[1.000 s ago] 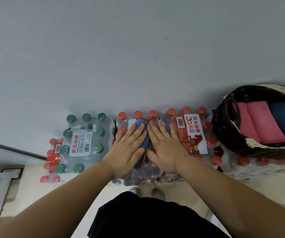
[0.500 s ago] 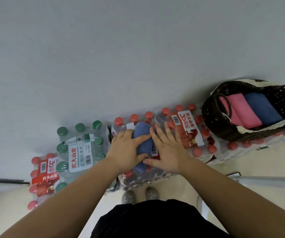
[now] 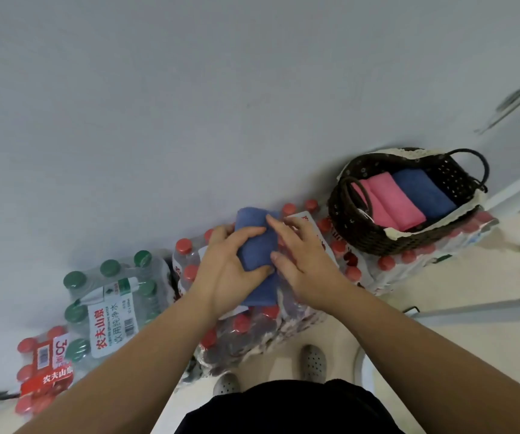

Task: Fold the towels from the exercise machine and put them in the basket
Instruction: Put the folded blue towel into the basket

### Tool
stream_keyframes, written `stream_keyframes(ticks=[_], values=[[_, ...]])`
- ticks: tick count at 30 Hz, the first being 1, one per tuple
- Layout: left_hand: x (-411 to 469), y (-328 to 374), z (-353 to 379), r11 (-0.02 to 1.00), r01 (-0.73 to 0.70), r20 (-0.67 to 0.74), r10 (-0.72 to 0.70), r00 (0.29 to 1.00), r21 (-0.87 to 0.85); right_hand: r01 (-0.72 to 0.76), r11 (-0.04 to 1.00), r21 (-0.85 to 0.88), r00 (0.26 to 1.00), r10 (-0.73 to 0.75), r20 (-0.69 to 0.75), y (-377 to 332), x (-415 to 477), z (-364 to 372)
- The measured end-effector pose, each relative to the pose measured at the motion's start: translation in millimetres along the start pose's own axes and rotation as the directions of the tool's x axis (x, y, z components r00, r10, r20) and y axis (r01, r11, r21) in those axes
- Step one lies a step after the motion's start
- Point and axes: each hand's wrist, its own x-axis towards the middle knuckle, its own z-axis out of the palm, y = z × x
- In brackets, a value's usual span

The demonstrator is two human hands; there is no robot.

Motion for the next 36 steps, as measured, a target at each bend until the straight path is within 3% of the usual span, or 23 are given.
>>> stream_keyframes(ticks=[3, 7, 11, 15, 20, 24, 27, 30, 34, 36], values=[[14.3, 46.9, 7.7, 0.987, -0.037, -0.081, 0.024, 0.996, -0.157, -0.022, 0.991, 0.131, 0.993, 0.037, -0.113, -6.5, 1.7, -33.5], [36.8, 100.5, 27.9, 0.956, -0.084, -0.163, 0.039, 0.986, -0.281, 0.054, 0.949, 0.309, 0.988, -0.006, -0.154, -2.0, 6.6, -83.4], [65.9, 144.5, 57.9, 0.964, -0.129, -0.231, 0.074, 0.970, -0.232, 0.144, 0.866, 0.478, 0.977, -0.047, -0.209, 18.9, 14.1, -136.5], [99.0, 181.8, 92.5, 0.977, -0.157, -0.262, 0.115, 0.958, -0.142, 0.198, 0.831, 0.520, 0.955, -0.045, -0.292, 58.7, 28.4, -180.9], [125.4, 188.3, 125.0, 0.978, -0.113, -0.150, 0.140, 0.979, 0.177, 0.144, 0.906, 0.399, 0.950, -0.012, -0.313, 125.7, 48.3, -213.8], [123.5, 165.0, 141.8, 0.891, 0.028, -0.142, 0.042, 0.989, 0.453, -0.113, 0.966, 0.234, 0.983, 0.143, -0.113, 177.7, 52.3, -222.1], [118.3, 151.2, 152.6, 0.857, 0.114, -0.106, -0.070, 0.992, 0.503, -0.175, 0.953, 0.249, 0.983, 0.181, -0.002, 191.5, 55.3, -215.3], [114.4, 146.0, 158.3, 0.838, 0.126, -0.112, -0.079, 0.991, 0.531, -0.131, 0.935, 0.329, 0.990, 0.139, -0.001, 186.3, 63.6, -202.9], [115.4, 143.2, 159.5, 0.822, 0.129, -0.115, -0.078, 0.990, 0.555, -0.107, 0.993, 0.042, 0.993, 0.105, 0.057, 179.3, 70.9, -181.7], [116.3, 142.4, 159.7, 0.814, 0.130, -0.114, -0.079, 0.990, 0.566, -0.055, 0.980, -0.190, 0.997, 0.065, 0.042, 177.6, 69.5, -174.9]])
